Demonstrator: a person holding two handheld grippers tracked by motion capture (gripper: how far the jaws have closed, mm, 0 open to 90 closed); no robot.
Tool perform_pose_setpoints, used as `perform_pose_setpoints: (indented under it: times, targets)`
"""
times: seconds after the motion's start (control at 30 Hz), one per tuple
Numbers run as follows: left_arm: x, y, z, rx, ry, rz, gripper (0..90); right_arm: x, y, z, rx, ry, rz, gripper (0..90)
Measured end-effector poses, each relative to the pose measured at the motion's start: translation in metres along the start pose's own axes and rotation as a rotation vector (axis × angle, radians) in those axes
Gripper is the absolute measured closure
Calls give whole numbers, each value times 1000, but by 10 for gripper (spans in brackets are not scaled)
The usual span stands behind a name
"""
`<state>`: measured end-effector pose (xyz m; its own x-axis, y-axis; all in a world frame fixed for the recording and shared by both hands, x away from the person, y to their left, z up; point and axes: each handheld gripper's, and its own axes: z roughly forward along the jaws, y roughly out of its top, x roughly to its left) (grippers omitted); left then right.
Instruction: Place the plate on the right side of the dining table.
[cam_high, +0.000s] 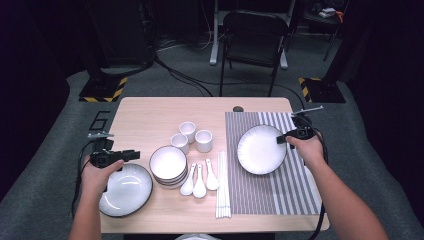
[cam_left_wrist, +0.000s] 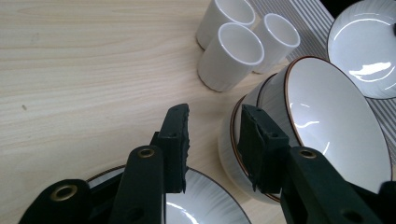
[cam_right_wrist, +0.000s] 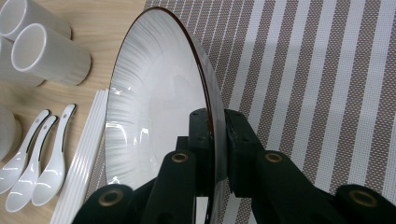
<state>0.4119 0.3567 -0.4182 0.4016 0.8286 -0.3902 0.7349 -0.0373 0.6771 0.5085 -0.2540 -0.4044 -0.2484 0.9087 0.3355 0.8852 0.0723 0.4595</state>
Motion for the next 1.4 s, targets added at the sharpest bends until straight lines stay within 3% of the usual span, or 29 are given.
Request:
perform_pose_setpoints:
  times: [0.77,1.4]
  targets:
    - [10,-6,-6,-13,5,-21,620,-14,-11,18,13,-10,60,824]
    - [14,-9,-7,-15,9,-39,619,-19,-9,23,11,-19,59,832]
